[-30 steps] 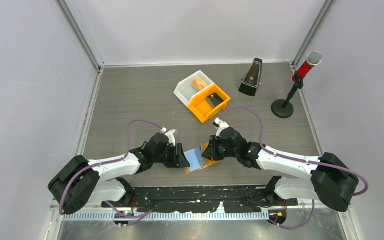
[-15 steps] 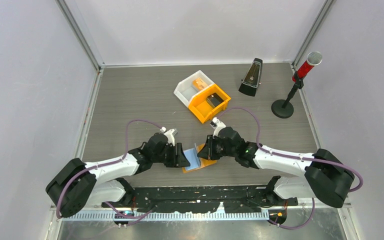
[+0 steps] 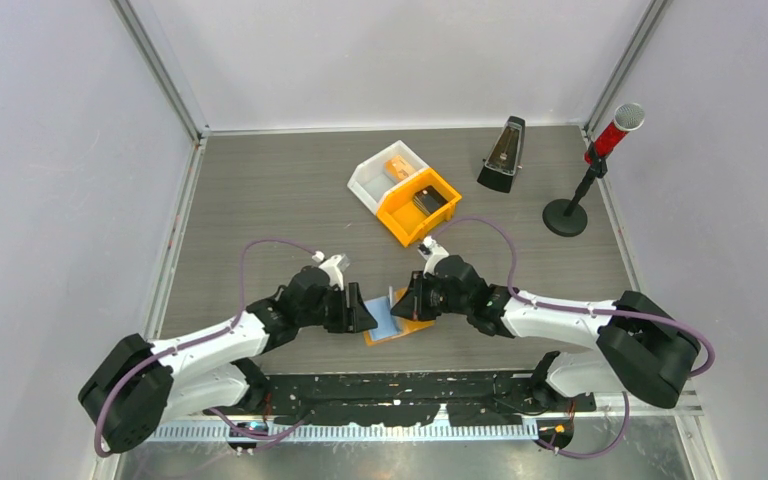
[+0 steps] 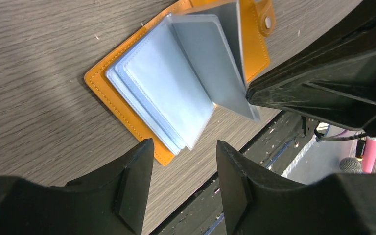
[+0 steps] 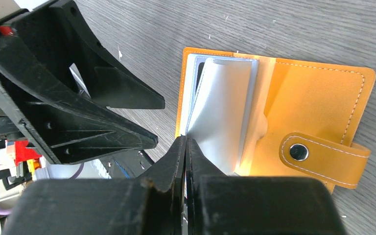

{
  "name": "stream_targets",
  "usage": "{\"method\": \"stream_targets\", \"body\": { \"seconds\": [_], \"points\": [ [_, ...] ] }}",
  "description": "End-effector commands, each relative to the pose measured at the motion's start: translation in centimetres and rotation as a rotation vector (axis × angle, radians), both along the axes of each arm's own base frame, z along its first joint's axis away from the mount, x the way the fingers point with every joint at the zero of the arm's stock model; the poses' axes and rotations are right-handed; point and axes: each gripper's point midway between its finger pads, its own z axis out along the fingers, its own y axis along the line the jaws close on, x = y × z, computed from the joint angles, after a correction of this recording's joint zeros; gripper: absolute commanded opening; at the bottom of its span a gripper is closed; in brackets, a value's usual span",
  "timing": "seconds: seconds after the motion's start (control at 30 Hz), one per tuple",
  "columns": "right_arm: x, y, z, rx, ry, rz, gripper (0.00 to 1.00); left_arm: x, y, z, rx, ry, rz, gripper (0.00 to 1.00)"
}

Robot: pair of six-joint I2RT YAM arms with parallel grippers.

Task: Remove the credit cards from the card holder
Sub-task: Remove the credit card from the card holder.

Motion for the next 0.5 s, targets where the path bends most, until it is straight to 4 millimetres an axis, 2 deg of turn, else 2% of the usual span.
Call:
{"method": "stream_targets", "body": {
  "seconds": [0.0, 0.23, 0.47],
  "points": [
    [0.1, 0.3, 0.3, 0.018, -0.013, -0.001, 0.05, 0.8, 0.2, 1.3, -0.005, -0.045, 0.029, 0.52],
    [0.2, -0.2, 0.6, 0.002, -0.031, -0.015, 0.05, 0.9, 0.5, 1.0, 0.019, -0.031, 0.05, 0.49],
    [-0.6, 1.4, 1.1, 0.104, 0.012, 0.038, 0.05, 1.2, 0.5, 2.0, 0.004, -0.048, 0.067, 0.49]
  ]
}}
